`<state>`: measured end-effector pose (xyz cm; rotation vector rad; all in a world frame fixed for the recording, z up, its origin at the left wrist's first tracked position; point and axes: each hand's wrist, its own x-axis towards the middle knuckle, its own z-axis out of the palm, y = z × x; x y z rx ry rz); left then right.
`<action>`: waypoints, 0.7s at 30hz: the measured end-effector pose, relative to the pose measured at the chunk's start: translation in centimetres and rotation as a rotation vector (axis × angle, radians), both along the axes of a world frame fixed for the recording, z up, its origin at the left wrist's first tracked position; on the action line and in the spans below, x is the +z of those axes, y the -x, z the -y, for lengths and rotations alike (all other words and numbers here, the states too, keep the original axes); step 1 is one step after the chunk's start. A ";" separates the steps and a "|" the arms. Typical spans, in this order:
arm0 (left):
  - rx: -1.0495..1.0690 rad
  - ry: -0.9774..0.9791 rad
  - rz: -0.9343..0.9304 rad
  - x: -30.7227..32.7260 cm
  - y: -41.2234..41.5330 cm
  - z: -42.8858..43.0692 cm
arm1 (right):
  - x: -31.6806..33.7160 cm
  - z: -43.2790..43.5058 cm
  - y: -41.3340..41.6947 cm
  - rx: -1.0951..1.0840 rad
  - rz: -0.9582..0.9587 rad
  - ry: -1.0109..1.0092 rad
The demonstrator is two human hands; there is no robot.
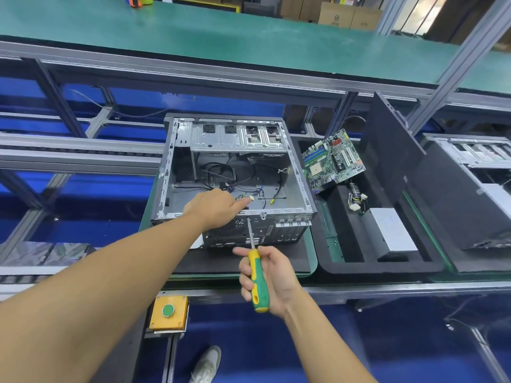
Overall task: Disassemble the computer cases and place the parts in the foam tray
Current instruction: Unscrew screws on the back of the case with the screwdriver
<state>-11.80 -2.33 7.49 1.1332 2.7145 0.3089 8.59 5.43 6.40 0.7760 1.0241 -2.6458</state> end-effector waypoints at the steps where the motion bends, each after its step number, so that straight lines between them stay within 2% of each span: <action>1: 0.005 -0.002 -0.002 -0.1 0.0 0.0 | 0.0 -0.2 -0.1 0.019 -0.019 0.057; 5: 0.005 0.018 0.003 0.1 -0.1 0.0 | -0.7 -0.4 -0.8 -0.030 -0.103 0.144; 11: -0.003 0.004 0.016 0.1 -0.2 -0.2 | -1.1 1.1 -1.0 -0.081 -0.064 -0.177; 13: 0.007 0.005 0.011 -0.1 -0.1 -0.1 | -0.3 2.0 -0.3 -0.066 -0.003 -0.431; 16: 0.022 -0.006 0.011 -0.3 -0.1 -0.1 | 0.3 2.3 0.1 0.047 0.154 -1.192; 17: 0.024 -0.012 0.013 -0.3 -0.1 -0.1 | 0.3 2.2 0.2 0.073 0.190 -1.300; 18: 0.024 -0.014 0.018 -0.3 -0.1 0.0 | 0.3 1.9 0.2 0.085 0.201 -1.250; 19: 0.025 -0.009 0.024 -0.3 -0.1 0.1 | 0.5 1.6 0.3 0.055 0.181 -1.048; 21: 0.009 0.014 0.030 -0.1 -0.1 0.2 | 1.1 0.8 0.7 0.000 0.121 -0.463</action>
